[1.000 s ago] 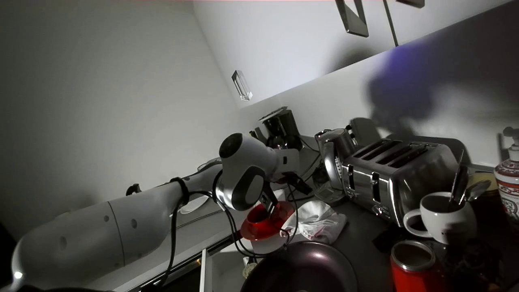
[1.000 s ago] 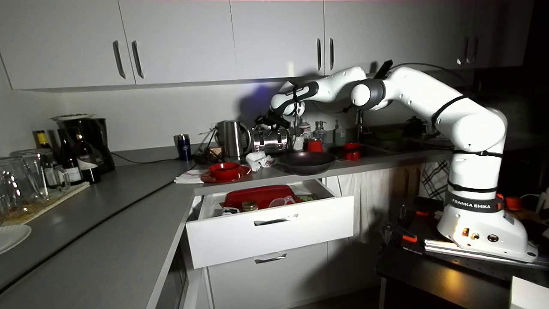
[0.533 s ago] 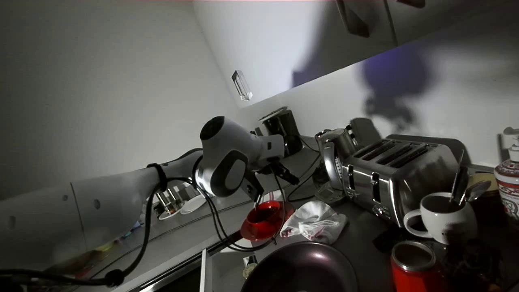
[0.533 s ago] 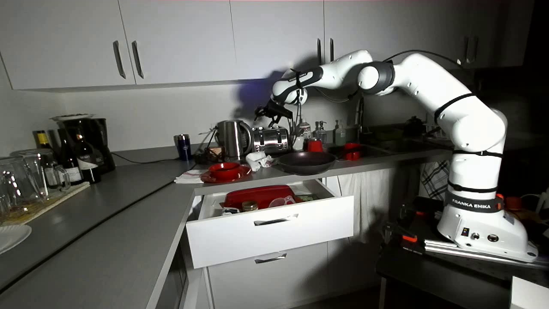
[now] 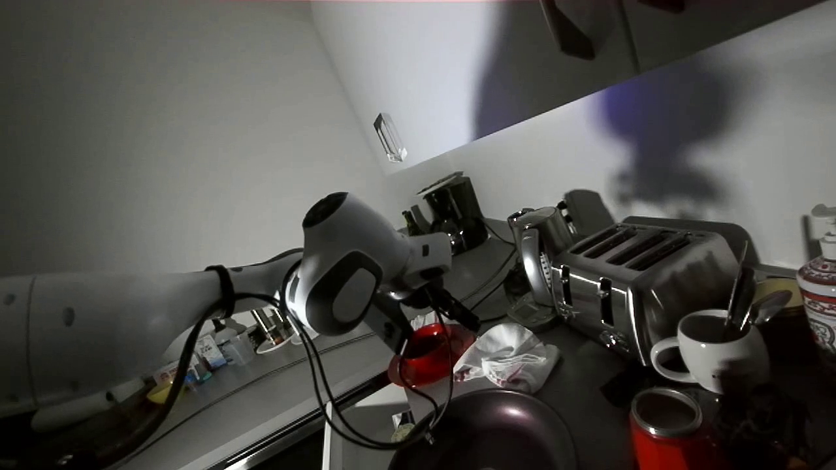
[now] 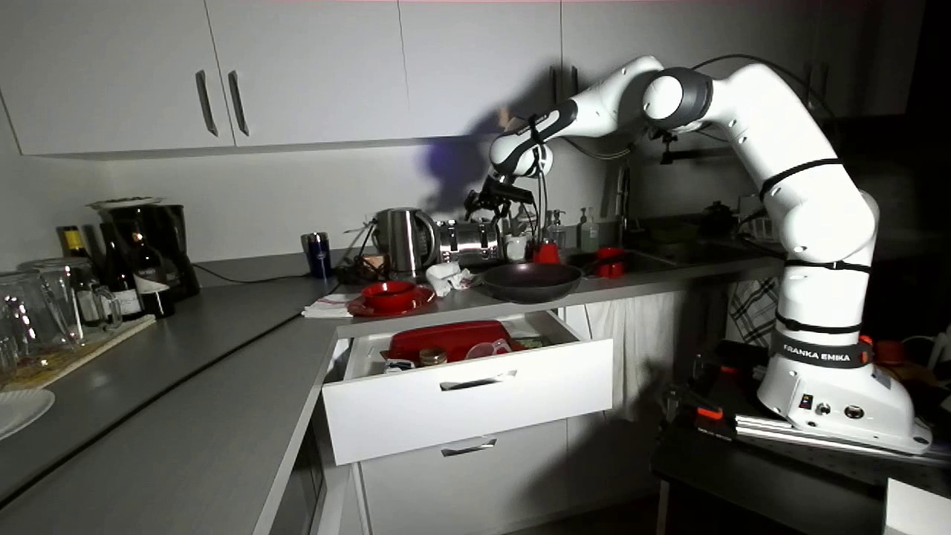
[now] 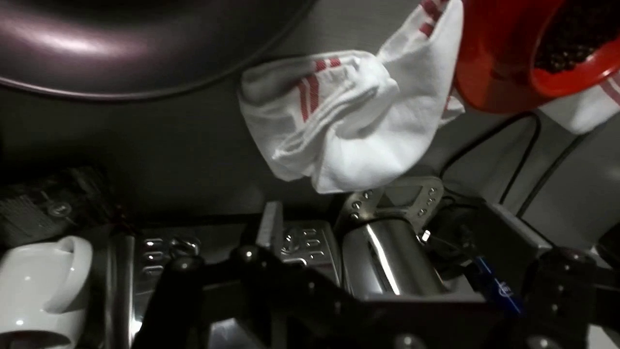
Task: Use the cloth to wipe the plate
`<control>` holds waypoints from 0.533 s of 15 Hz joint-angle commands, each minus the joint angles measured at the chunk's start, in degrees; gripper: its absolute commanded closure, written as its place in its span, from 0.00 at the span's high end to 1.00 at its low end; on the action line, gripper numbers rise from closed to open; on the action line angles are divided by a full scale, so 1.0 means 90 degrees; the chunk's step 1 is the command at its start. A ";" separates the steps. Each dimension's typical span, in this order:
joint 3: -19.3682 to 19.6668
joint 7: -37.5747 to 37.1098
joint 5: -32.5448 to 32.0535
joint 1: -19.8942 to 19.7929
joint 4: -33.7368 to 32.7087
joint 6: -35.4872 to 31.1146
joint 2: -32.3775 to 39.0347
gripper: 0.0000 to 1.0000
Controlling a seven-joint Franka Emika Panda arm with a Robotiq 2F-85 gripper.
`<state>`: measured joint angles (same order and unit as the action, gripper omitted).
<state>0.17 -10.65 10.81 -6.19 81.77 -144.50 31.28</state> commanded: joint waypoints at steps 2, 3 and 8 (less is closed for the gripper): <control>0.0265 0.0450 -0.0372 0.0088 0.1860 -0.0186 -0.1039 1.00; 0.0341 0.0463 -0.0510 0.0134 0.2170 -0.0394 -0.1189 1.00; 0.0294 0.0426 -0.0421 0.0069 0.1855 -0.0277 -0.0938 1.00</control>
<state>2.44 -6.99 6.78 -5.86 98.62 -147.21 22.83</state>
